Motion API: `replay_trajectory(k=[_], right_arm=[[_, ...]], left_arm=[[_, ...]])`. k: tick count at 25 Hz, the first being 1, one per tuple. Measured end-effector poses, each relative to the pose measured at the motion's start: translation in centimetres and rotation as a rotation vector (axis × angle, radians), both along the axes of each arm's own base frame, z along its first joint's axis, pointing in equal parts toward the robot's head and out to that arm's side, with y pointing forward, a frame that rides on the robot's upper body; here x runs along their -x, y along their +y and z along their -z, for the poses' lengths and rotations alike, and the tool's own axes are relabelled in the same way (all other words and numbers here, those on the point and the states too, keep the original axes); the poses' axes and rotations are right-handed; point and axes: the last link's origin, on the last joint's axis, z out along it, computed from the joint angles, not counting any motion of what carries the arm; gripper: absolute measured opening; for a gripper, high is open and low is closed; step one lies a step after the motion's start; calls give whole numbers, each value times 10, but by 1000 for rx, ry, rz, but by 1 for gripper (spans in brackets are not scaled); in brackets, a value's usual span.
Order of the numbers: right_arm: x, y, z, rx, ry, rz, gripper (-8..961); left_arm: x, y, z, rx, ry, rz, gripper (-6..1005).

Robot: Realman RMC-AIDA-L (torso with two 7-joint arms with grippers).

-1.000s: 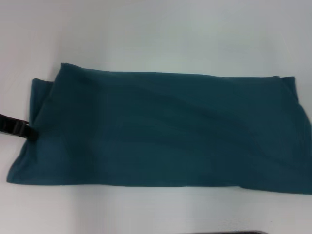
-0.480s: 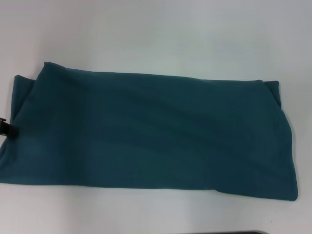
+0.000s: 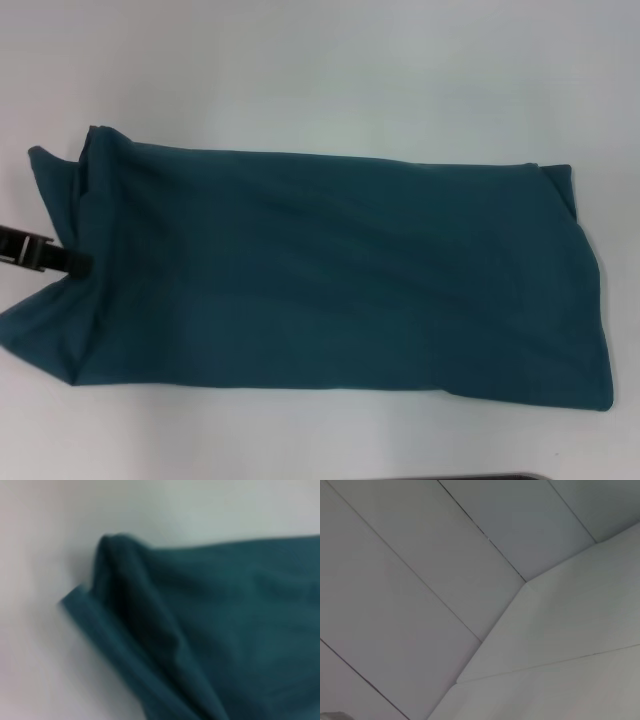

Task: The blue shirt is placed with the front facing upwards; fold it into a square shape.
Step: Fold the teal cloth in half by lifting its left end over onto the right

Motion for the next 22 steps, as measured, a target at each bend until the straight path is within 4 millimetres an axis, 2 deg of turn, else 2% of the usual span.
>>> replay_trajectory(k=[22], right_arm=[[3, 0, 5, 41, -17, -23, 918]], left_arm=[[-77, -14, 14, 63, -473, 217, 81]])
